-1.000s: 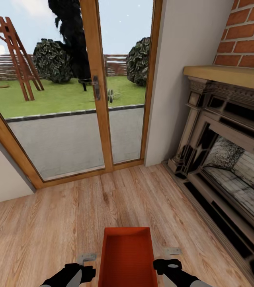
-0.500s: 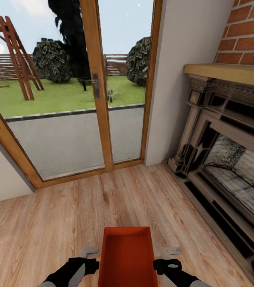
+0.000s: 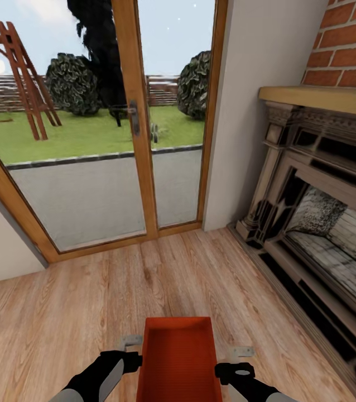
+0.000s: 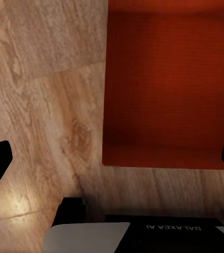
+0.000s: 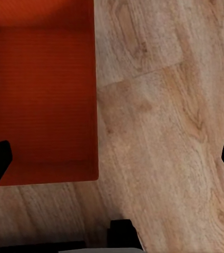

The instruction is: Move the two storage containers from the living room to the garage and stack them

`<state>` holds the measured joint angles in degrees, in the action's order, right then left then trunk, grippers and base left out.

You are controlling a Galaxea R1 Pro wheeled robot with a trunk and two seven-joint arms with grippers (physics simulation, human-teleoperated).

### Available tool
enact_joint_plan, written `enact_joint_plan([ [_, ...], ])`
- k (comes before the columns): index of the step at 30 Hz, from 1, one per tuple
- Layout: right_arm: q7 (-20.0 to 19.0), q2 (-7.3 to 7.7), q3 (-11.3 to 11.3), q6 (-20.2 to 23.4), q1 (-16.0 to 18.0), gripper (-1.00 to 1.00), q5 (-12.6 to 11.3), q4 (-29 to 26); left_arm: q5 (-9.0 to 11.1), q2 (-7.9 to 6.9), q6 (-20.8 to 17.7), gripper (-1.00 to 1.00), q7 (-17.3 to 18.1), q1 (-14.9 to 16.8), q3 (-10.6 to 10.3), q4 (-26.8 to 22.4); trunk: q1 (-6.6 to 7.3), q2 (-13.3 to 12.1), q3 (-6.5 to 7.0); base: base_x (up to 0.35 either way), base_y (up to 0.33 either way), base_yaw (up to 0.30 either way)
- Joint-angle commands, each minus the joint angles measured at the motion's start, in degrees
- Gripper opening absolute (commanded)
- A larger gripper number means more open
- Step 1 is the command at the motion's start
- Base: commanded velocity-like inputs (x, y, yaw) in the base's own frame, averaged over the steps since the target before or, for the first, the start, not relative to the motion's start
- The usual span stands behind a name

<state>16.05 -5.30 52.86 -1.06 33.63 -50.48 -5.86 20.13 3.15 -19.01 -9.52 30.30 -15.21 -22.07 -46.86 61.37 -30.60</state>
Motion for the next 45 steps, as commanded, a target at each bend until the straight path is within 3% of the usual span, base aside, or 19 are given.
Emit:
enact_joint_plan([
  [1, 0.23, 0.0, 0.49, -0.16, 0.03, 1.0, -0.59, -0.03, 0.61, -0.06, -0.24, 1.0, -0.49, 0.02, -0.45, -0.09, -0.23, 0.45, -0.24, 0.0, 0.0, 0.0],
  [26, 1.47, -0.06, 0.42, 0.08, 0.03, 1.0, -0.65, -0.03, 0.61, 0.01, -0.24, 1.0, -0.5, 0.02, -0.43, 0.47, -5.72, 10.48, -4.75, 0.0, 0.0, 0.0],
  [45, 2.15, -0.06, 0.46, 0.09, 0.03, 1.0, -0.64, -0.03, 0.61, -0.02, -0.24, 1.0, -0.5, 0.02, -0.43, 0.45, -9.89, 18.1, -9.79, 0.0, 0.0, 0.016],
])
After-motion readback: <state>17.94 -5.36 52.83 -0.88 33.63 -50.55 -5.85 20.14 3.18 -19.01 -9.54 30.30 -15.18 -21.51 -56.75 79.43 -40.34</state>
